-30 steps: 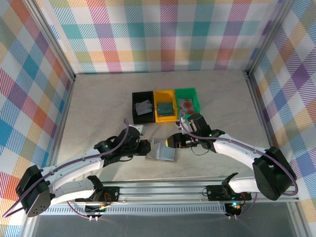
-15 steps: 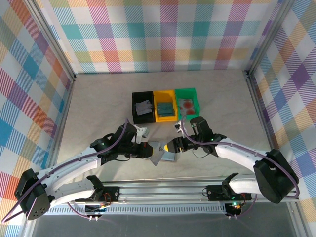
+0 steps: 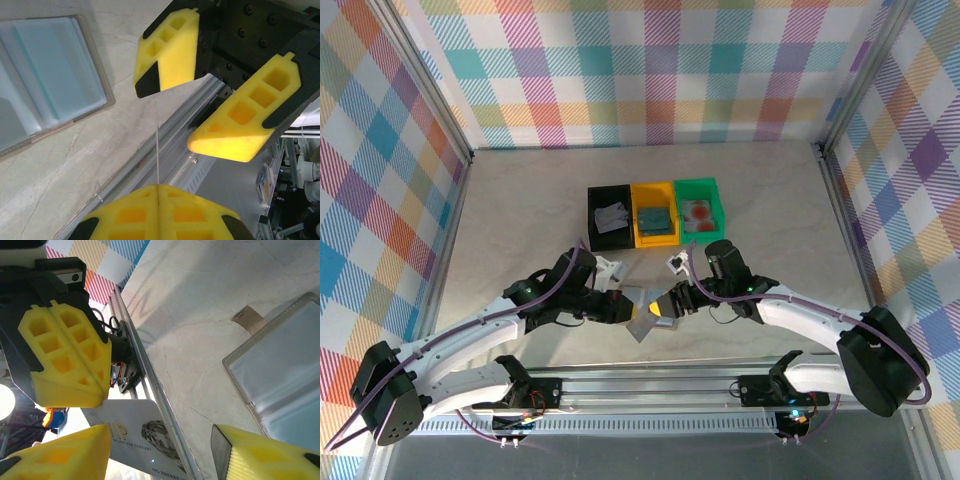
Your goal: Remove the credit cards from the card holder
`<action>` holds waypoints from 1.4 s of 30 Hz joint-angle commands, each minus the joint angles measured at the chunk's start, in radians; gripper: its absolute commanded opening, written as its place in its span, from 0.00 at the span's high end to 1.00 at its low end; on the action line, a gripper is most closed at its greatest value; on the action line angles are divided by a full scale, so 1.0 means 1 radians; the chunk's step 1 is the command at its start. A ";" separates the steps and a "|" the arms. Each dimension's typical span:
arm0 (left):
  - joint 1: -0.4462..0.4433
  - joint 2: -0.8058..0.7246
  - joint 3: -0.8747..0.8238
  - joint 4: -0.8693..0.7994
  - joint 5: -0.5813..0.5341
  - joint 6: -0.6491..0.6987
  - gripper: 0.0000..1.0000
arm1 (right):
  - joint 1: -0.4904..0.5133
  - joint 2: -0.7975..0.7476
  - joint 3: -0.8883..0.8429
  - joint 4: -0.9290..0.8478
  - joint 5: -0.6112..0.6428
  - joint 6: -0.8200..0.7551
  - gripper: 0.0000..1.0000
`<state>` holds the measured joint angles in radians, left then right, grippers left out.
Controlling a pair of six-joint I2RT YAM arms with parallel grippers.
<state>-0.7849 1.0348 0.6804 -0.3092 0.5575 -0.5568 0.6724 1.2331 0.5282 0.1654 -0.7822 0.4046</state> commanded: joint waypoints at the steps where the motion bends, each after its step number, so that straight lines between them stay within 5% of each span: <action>1: 0.016 -0.014 0.027 0.022 0.051 -0.004 1.00 | 0.019 0.000 -0.014 0.053 -0.057 -0.032 0.46; 7: 0.019 -0.020 0.028 0.078 0.075 -0.015 1.00 | 0.027 0.001 -0.020 0.069 -0.093 -0.033 0.52; 21: 0.032 -0.048 0.036 0.082 0.105 -0.011 1.00 | 0.026 -0.001 -0.019 0.059 -0.105 -0.033 1.00; 23: 0.034 -0.052 0.042 0.076 0.113 -0.007 1.00 | 0.026 -0.004 -0.017 0.054 -0.101 -0.034 1.00; 25: 0.034 -0.061 0.054 0.056 0.112 0.000 0.83 | 0.026 -0.013 -0.017 0.046 -0.092 -0.034 1.00; 28: 0.034 -0.098 0.064 0.039 0.110 0.006 0.40 | 0.021 -0.039 -0.022 0.035 -0.067 -0.032 1.00; 31: 0.036 -0.159 0.083 -0.050 0.064 0.029 0.18 | -0.010 -0.081 -0.040 0.055 -0.060 -0.003 1.00; 37: 0.037 -0.283 0.047 -0.083 0.000 -0.004 0.11 | -0.126 -0.221 -0.088 0.132 -0.066 0.133 1.00; 42: 0.036 -0.377 -0.057 0.061 -0.018 -0.099 0.09 | -0.147 -0.306 -0.067 0.070 0.011 0.197 1.00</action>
<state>-0.7547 0.6872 0.6724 -0.3237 0.5583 -0.5930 0.5289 0.9543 0.4446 0.2424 -0.8124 0.5426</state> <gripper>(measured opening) 0.905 0.039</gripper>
